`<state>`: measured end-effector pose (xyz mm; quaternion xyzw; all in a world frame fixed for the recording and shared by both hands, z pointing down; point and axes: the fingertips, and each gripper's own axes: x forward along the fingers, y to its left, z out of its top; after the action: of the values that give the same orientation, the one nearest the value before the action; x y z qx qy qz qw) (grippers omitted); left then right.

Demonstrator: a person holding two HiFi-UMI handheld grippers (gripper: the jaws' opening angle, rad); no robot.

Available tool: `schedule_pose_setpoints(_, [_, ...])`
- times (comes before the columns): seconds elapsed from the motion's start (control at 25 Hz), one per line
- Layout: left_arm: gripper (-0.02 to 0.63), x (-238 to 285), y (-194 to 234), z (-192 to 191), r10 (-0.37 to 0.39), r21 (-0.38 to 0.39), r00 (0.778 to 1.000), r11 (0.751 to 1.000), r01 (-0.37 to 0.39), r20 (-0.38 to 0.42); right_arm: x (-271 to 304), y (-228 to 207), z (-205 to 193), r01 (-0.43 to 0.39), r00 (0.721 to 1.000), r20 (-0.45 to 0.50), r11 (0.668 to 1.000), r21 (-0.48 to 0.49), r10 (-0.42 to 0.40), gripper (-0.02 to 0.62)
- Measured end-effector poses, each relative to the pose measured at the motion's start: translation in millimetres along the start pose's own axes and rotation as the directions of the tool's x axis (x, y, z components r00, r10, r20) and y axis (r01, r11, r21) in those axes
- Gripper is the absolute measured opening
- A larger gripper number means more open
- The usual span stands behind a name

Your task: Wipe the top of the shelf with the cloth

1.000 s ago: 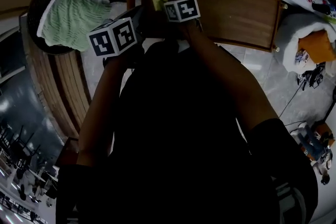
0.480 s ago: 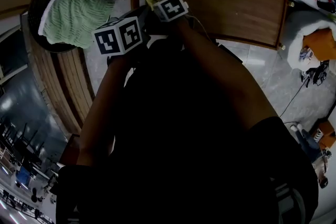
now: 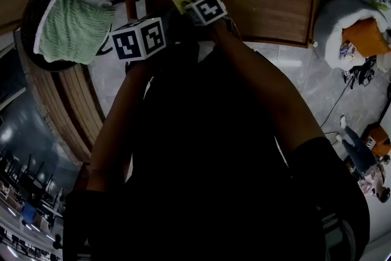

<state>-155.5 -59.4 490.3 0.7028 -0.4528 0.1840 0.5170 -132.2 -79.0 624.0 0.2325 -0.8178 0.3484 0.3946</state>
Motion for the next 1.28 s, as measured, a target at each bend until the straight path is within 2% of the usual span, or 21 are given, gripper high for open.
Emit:
schedule_pose_setpoints(0.44, [0.009, 61, -65, -5, -0.019, 0.009, 0.999, 1.000, 0.019, -0.037, -67, -83, -42, 0.055, 0.998, -0.001, 0.997, 0.058, -0.055, 0.048])
schedule_pose_setpoints(0.8, [0.009, 127, -115, -26, -0.028, 0.029, 0.995, 0.999, 0.030, -0.095, -114, -144, -74, 0.106, 0.994, 0.020, 0.990, 0.096, -0.108, 0.048])
schedule_pose_setpoints(1.12, [0.009, 185, -165, -51, -0.039, 0.077, 0.985, 0.996, 0.053, -0.166, -171, -206, -111, 0.169, 0.983, 0.042, 0.970, 0.175, -0.179, 0.048])
schedule_pose_setpoints(1.28, [0.009, 209, -195, -62, -0.075, 0.073, 0.978, 0.993, 0.091, -0.195, -199, -236, -132, 0.213, 0.973, 0.041, 0.954, 0.211, -0.226, 0.048])
